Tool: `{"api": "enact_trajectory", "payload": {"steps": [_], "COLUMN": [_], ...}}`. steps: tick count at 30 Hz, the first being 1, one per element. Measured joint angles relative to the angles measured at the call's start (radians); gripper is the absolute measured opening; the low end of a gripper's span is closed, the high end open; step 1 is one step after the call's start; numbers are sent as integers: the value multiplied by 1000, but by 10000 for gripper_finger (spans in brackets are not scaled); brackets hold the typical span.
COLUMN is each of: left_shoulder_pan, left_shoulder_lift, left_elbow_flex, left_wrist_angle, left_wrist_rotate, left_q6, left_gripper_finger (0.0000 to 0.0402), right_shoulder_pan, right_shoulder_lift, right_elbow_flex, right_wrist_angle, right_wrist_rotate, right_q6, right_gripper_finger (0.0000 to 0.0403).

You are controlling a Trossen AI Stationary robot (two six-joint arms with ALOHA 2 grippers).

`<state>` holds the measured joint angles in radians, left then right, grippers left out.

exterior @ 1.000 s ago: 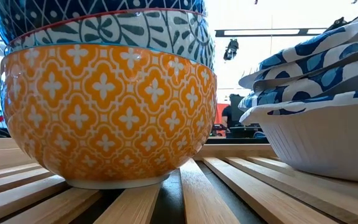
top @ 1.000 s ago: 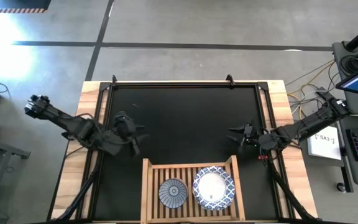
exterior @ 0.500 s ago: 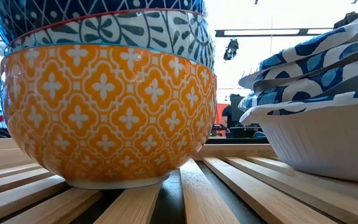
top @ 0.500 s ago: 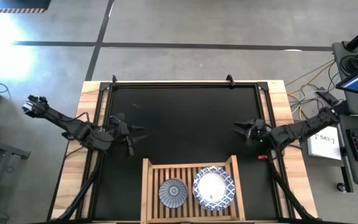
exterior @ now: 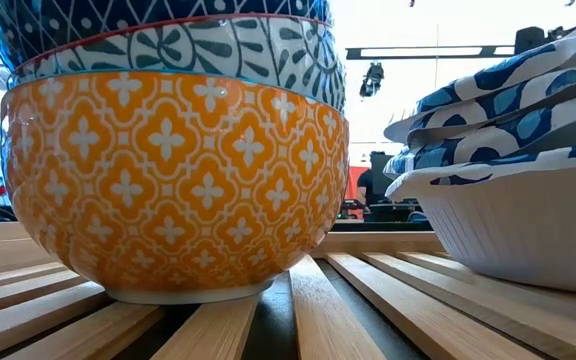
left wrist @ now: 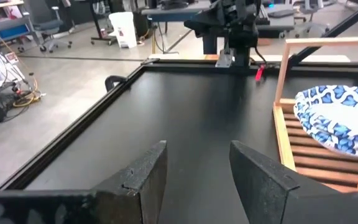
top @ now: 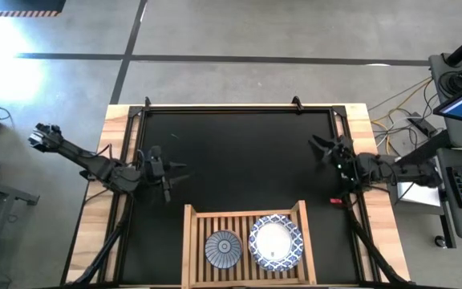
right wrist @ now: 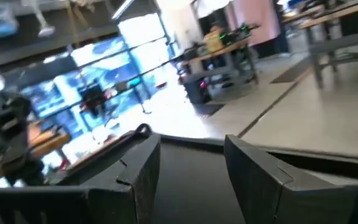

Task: Place and stack bowls onto a shelf
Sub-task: Return to Home Position

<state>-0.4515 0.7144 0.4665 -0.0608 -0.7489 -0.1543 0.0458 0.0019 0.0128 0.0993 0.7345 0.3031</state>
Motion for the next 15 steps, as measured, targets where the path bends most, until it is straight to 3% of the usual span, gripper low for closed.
{"api": "enact_trajectory", "payload": {"steps": [15], "left_shoulder_pan": [2], "left_shoulder_lift": [0], "left_elbow_flex": [6], "left_wrist_angle": [16], "left_wrist_rotate": [-1], "left_q6": [47], "left_gripper_finger": [158], "right_shoulder_pan": [-357], "right_shoulder_lift": [-2], "right_elbow_flex": [-1], "right_wrist_angle": [7], "right_wrist_rotate": [-1], "right_q6": [0], "right_gripper_finger": [169]}}
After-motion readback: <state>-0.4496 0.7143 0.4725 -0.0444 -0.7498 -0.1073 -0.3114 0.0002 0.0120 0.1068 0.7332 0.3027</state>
